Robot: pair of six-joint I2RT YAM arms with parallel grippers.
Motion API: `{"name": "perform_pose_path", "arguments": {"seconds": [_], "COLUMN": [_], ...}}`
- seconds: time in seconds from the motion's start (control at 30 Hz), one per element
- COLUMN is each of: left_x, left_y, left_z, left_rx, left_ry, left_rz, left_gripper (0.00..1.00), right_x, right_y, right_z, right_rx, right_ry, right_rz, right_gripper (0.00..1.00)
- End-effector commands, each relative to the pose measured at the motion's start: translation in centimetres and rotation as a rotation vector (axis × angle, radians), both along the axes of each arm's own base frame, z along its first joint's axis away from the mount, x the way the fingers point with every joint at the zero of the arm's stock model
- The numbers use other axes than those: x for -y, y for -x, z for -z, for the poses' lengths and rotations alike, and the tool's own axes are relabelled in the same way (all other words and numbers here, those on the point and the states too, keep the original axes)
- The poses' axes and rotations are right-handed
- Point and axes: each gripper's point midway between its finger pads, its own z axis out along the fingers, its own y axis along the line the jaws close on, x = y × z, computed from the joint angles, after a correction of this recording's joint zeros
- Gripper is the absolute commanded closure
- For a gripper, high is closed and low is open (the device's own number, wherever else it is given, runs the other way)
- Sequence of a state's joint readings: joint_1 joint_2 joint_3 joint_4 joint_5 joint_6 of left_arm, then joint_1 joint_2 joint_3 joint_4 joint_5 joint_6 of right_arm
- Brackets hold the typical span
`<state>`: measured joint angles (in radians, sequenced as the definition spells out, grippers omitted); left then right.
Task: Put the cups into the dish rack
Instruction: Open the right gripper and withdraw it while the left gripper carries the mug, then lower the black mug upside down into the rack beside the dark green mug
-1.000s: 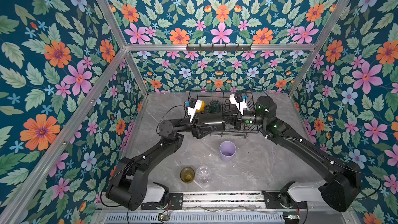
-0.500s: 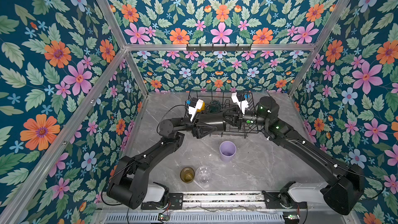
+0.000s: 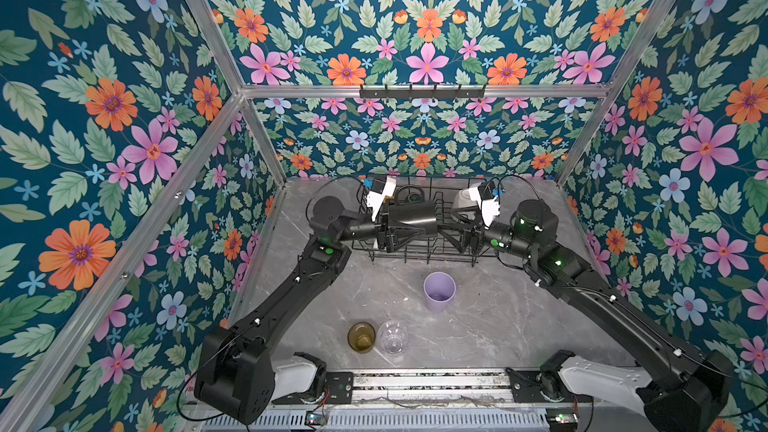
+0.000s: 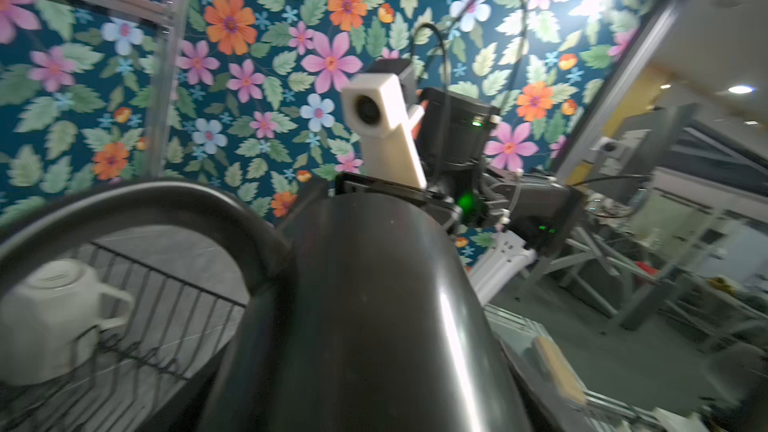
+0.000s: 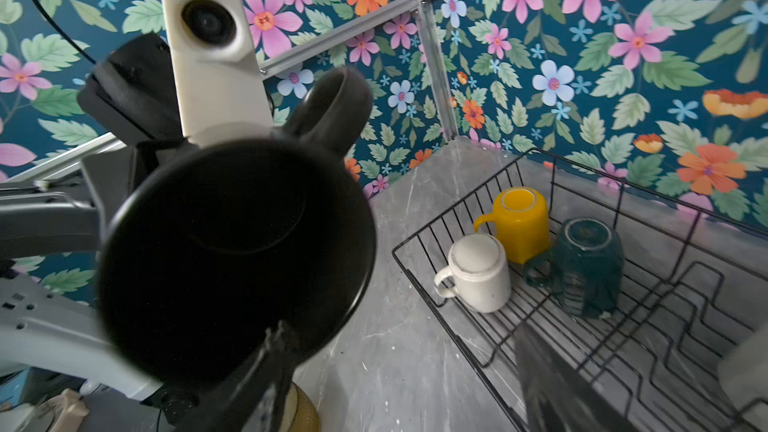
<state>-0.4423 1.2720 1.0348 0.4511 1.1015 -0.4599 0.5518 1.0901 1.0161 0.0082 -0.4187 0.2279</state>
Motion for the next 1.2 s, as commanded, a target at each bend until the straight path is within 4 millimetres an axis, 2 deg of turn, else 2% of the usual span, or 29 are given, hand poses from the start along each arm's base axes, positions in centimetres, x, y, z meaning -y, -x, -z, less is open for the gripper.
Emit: {"name": "perform_pose_path", "arguments": {"seconds": [0.0, 0.13, 0.23, 0.37, 0.67, 1.0, 1.17], "left_x": [-0.8, -1.6, -1.9, -1.4, -0.8, 1.8, 1.8], "left_y": [-2.8, -5.4, -6.9, -8.1, -10.8, -11.6, -11.6], "left_z": [5.8, 7.7, 9.1, 10.8, 15.2, 18.7, 21.0], "left_rx": [-0.032, -0.062, -0.084, -0.085, -0.139, -0.112, -0.141], "left_ry": [-0.277, -0.431, -0.528, -0.663, -0.969, -1.14, -1.218], "left_rz": [-0.17, -0.299, -0.371, -0.435, -0.545, -0.495, -0.466], "left_gripper": [1.0, 1.0, 1.0, 1.0, 1.0, 1.0, 1.0], "right_x": [3.2, 6.2, 7.7, 8.6, 9.3, 10.0, 10.2], "right_y": [-1.6, -2.2, -2.2, -2.1, -1.9, -1.5, -1.2], "right_z": [1.9, 3.2, 3.9, 4.5, 5.8, 6.7, 7.1], "right_rx": [-0.092, -0.172, -0.184, -0.189, -0.218, -0.222, -0.221], "right_ry": [0.015, -0.019, -0.031, -0.022, 0.0, 0.023, 0.022], "right_rz": [0.19, 0.305, 0.369, 0.415, 0.447, 0.466, 0.468], "right_gripper": [0.12, 0.08, 0.05, 0.02, 0.01, 0.01, 0.01]}}
